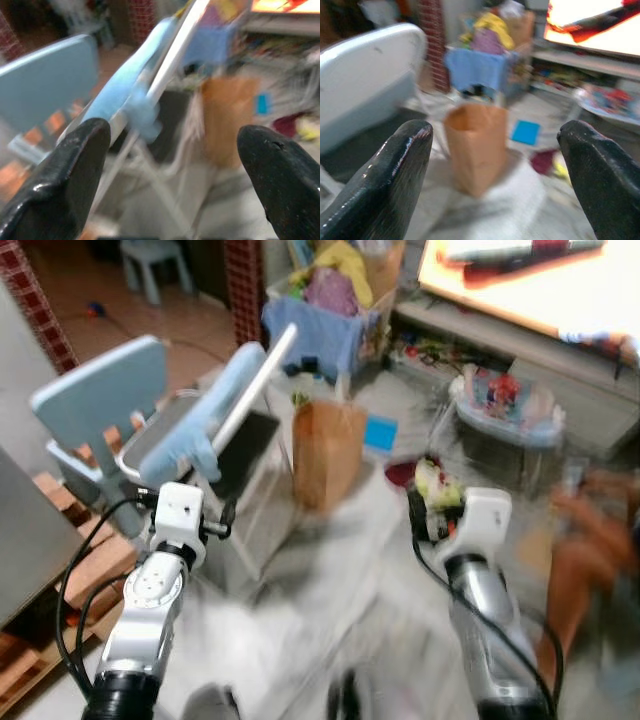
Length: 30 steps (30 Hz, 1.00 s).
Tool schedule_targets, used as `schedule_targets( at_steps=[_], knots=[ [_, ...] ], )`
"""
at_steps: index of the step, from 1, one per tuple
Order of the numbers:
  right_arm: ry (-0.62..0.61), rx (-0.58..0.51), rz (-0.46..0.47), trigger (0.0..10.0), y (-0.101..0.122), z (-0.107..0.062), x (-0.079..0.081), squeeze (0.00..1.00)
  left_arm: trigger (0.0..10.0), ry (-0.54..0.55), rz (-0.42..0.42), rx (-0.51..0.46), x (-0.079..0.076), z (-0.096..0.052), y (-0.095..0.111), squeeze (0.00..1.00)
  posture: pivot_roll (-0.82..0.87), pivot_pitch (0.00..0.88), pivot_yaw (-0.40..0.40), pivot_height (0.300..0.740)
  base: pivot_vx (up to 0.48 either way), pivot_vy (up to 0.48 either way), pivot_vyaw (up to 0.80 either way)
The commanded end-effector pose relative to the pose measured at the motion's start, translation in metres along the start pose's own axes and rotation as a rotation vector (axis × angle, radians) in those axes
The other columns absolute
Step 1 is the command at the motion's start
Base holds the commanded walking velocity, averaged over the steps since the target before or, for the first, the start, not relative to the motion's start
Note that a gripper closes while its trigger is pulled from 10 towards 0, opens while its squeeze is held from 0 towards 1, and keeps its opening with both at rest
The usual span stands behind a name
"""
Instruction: Restocking fridge
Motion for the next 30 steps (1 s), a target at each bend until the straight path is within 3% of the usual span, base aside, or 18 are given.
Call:
schedule_targets(
  at_steps=[1, 24, 30],
  knots=[
    [0.005, 0.011, 0.005, 10.0, -0.0029, -0.0038, 0.0017, 0.0, 10.0, -0.008, 0.005, 0.018, -0.0018, -0.0005, -0.003, 0.0, -0.02, 0.026, -0.01, 0.74, -0.307, 0.0, 0.0],
    [0.016, 0.01, 0.0, 10.0, -0.0026, 0.0004, 0.0049, 0.0, 10.0, -0.026, 0.025, 0.013, -0.004, 0.0017, -0.0028, 0.0, -0.01, 0.006, -0.017, 0.74, -0.409, 0.0, 0.0],
    [0.012, 0.01, 0.003, 10.0, -0.0029, 0.0002, 0.0045, 0.0, 10.0, -0.024, 0.044, -0.002, -0.0033, 0.0018, -0.0013, 0.0, -0.01, 0.003, -0.015, 0.74, 0.0, 0.0, 0.0]
  ],
)
Point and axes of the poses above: a point about 5 cm out from each wrist's last joint towards the gripper, its own z axis pointing out of the wrist towards the gripper, its own y axis along the axis of the wrist's last joint, x = y × z, the point moved 1 cm from there along z, pointing out of the wrist towards the gripper, and after that the axes turned 15 degrees about -z, right-handed, at the moved point
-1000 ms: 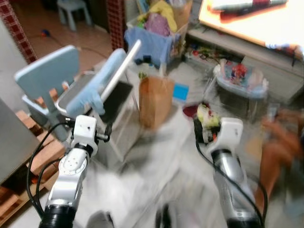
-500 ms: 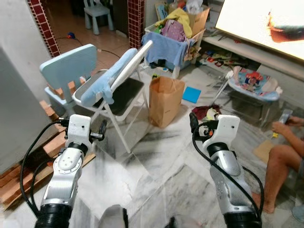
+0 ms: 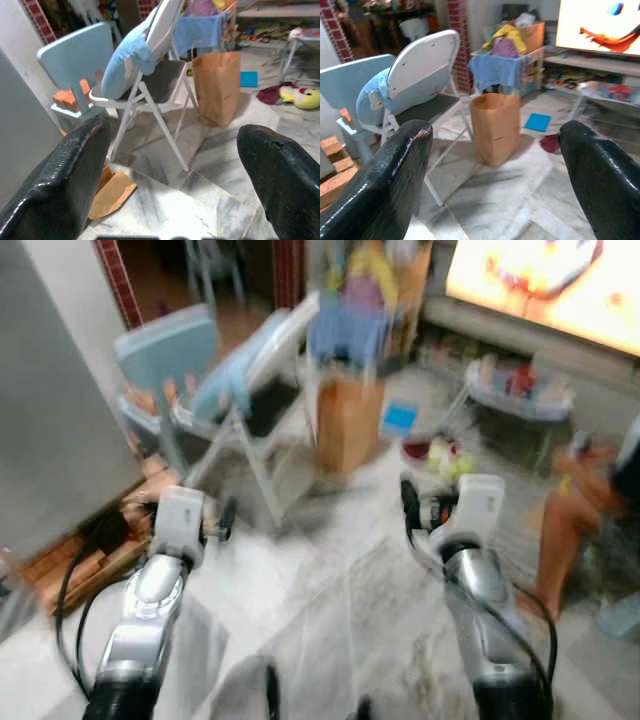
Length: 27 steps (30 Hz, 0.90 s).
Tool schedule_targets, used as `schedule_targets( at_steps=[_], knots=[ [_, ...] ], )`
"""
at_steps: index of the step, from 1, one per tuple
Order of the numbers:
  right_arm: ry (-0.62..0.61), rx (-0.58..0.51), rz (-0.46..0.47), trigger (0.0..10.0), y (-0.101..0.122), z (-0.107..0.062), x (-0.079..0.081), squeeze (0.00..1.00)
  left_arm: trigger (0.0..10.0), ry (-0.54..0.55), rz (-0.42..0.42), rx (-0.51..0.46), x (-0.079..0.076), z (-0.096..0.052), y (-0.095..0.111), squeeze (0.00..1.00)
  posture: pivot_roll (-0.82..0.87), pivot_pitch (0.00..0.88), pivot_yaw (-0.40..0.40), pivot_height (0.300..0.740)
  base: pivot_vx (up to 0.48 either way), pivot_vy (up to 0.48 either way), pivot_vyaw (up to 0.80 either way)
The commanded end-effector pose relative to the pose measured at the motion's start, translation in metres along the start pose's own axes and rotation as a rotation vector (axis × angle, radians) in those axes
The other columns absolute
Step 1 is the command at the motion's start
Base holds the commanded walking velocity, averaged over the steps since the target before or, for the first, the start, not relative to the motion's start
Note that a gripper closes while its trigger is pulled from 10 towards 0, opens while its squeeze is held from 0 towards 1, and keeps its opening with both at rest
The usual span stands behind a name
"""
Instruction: Restocking fridge
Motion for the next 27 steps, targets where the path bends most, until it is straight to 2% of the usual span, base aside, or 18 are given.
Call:
schedule_targets(
  at_steps=[1, 7, 9, 27],
  knots=[
    [-0.02, -0.017, 0.003, 10.0, 0.004, 0.001, -0.003, 0.0, 10.0, -0.016, 0.025, -0.037, -0.002, 0.005, 0.011, 0.0, -0.01, 0.003, -0.015, 0.74, 0.0, 0.0, 0.0],
    [-0.022, -0.01, 0.003, 10.0, 0.003, 0.0, -0.004, 0.0, 10.0, 0.018, 0.013, -0.009, 0.002, 0.006, 0.005, 0.0, -0.02, 0.0, -0.017, 0.74, 0.0, 0.0, 0.0],
    [-0.021, -0.009, 0.002, 10.0, 0.003, 0.0, -0.003, 0.0, 10.0, 0.026, 0.041, -0.012, 0.004, 0.007, 0.005, 0.0, -0.02, 0.0, -0.017, 0.74, 0.0, 0.454, 0.0],
    [-0.016, -0.017, 0.007, 10.0, 0.005, 0.001, -0.002, 0.0, 10.0, 0.07, 0.067, -0.029, 0.015, 0.008, 0.004, 0.0, -0.02, 0.0, -0.024, 0.74, 0.0, 0.48, 0.0]
  ],
)
Point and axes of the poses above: a point about 5 cm out from each wrist's last joint towards the gripper, its own z axis pointing out of the wrist towards the gripper, its own y axis along the axis of the wrist's last joint, x = y × z, the point moved 1 cm from there along z, pointing out of the wrist towards the gripper, and after that the axes turned 15 degrees about -z, right-handed, at the moved point
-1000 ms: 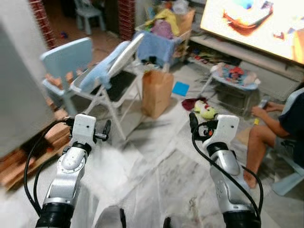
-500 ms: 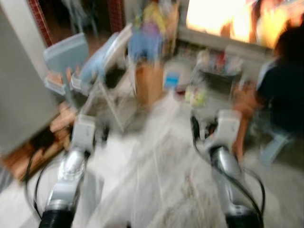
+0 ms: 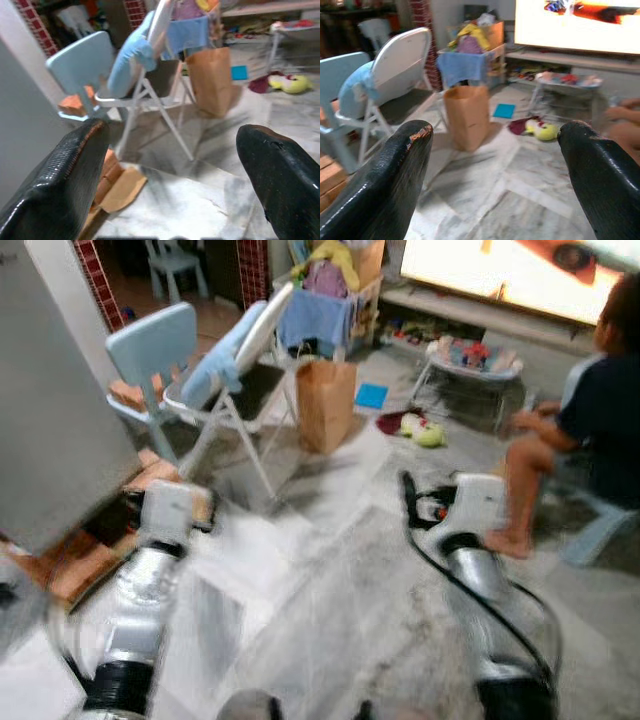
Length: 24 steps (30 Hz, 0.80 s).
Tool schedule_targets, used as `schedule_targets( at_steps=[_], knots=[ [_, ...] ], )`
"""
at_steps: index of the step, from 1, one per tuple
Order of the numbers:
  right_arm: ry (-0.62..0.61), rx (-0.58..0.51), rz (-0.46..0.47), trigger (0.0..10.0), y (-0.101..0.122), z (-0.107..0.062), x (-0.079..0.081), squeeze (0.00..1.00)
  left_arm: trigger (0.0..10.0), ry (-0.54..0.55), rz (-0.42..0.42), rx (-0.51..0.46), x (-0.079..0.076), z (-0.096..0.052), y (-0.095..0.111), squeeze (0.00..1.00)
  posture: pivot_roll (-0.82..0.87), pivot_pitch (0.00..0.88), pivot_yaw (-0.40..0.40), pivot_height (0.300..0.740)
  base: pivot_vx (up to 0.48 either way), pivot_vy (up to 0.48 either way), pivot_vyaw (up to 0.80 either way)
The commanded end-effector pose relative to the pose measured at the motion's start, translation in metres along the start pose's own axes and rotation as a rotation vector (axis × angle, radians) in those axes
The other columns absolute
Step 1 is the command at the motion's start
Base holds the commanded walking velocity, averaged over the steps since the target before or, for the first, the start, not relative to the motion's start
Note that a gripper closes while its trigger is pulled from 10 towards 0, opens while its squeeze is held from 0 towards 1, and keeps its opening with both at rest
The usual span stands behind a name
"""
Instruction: Restocking fridge
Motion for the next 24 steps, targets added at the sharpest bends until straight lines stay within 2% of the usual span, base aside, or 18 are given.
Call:
schedule_targets(
  at_steps=[1, 9, 17, 24],
  knots=[
    [0.02, -0.029, 0.011, 10.0, 0.007, 0.002, 0.007, 0.0, 10.0, 0.026, 0.019, -0.01, 0.009, 0.0, 0.003, 0.0, -0.02, 0.0, -0.025, 0.74, 0.0, 0.48, 0.0],
    [0.034, -0.029, 0.017, 10.0, 0.008, 0.002, 0.009, 0.0, 10.0, 0.058, 0.061, -0.033, 0.015, 0.0, 0.004, 0.0, -0.02, 0.0, -0.025, 0.74, 0.0, 0.458, 0.0],
    [0.054, -0.042, 0.018, 10.0, 0.01, 0.002, 0.012, 0.0, 10.0, 0.072, 0.008, -0.009, 0.017, 0.002, 0.001, 0.0, -0.01, 0.0, -0.026, 0.74, 0.301, 0.372, 0.0],
    [0.083, -0.061, 0.021, 10.0, 0.012, 0.002, 0.015, 0.0, 10.0, 0.064, 0.056, -0.03, 0.02, 0.001, 0.004, 0.0, -0.01, 0.0, -0.027, 0.74, 0.355, 0.288, 0.0]
  ],
)
Point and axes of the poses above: a point about 5 cm out from each wrist's last joint towards the gripper, its own z axis pointing out of the wrist towards the gripper, its own y axis along the axis of the wrist's last joint, x = y × z, the point moved 1 cm from there along z, pointing out of the wrist towards the gripper, and after that the axes turned 15 degrees about -z, right-handed, at the moved point
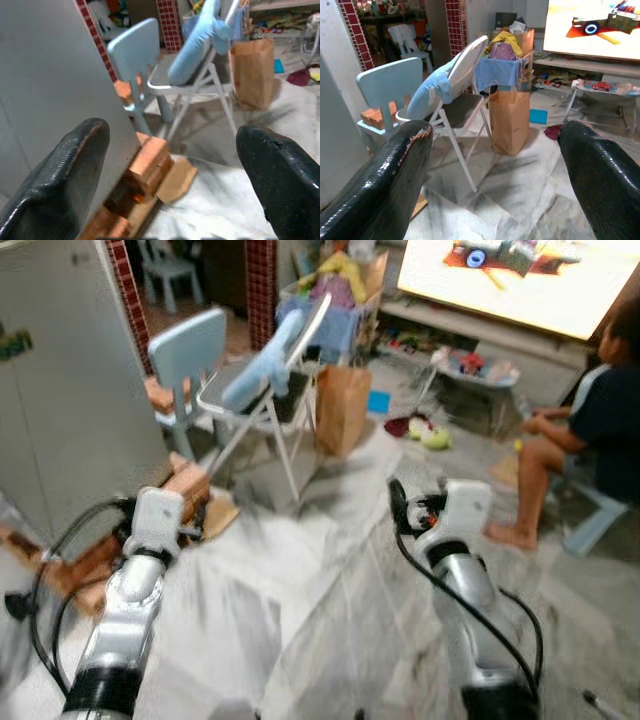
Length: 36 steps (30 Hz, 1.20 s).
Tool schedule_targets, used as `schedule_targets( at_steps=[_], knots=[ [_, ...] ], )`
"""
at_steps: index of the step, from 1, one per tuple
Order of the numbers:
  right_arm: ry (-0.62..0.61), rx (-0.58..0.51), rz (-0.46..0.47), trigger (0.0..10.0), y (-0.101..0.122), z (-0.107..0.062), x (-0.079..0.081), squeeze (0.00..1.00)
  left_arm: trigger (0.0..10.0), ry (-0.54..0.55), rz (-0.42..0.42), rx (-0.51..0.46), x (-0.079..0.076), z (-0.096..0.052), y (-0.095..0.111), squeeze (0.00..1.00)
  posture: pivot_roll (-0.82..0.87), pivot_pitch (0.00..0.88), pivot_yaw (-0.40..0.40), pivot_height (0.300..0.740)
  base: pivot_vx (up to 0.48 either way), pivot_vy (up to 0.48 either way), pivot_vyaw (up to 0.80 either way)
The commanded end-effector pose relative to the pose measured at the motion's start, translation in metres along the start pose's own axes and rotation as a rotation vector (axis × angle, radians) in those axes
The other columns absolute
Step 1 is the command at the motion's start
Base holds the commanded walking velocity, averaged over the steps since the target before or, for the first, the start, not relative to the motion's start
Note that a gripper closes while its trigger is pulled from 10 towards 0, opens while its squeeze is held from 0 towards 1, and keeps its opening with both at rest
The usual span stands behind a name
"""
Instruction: Restocking fridge
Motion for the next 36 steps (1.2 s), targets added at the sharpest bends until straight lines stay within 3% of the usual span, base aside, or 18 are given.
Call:
schedule_targets(
  at_steps=[1, 17, 29, 36],
  knots=[
    [-0.003, -0.029, -0.006, 10.0, 0.004, 0.0, -0.008, 0.0, 10.0, -0.025, -0.002, -0.014, -0.008, 0.003, 0.004, 0.0, -0.01, 0.0, -0.027, 0.74, 0.469, 0.0, 0.0],
    [0.003, -0.037, -0.021, 10.0, 0.007, 0.003, -0.006, 0.0, 10.0, -0.015, -0.006, -0.014, -0.007, 0.004, 0.003, 0.0, 0.0, 0.0, -0.029, 0.74, 0.452, 0.0, 0.56],
    [-0.013, -0.032, -0.025, 10.0, 0.006, 0.004, -0.008, 0.0, 10.0, -0.003, -0.045, -0.022, -0.005, 0.003, 0.003, 0.0, 0.0, 0.0, -0.032, 0.74, 0.382, 0.243, 0.0],
    [-0.022, -0.023, -0.034, 10.0, 0.004, 0.004, -0.01, 0.0, 10.0, -0.028, -0.094, -0.026, -0.016, 0.003, 0.004, 0.0, -0.01, 0.0, -0.034, 0.74, 0.0, 0.0, 0.0]
  ],
)
Point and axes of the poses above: a point about 5 cm out from each wrist's last joint towards the gripper, its own z axis pointing out of the wrist towards the gripper, its own y axis along the axis of the wrist's last joint, x = y × z, the point moved 1 cm from there along z, pointing out of the wrist towards the gripper, and after that the axes turned 15 degrees about -z, right-handed, at the moved point
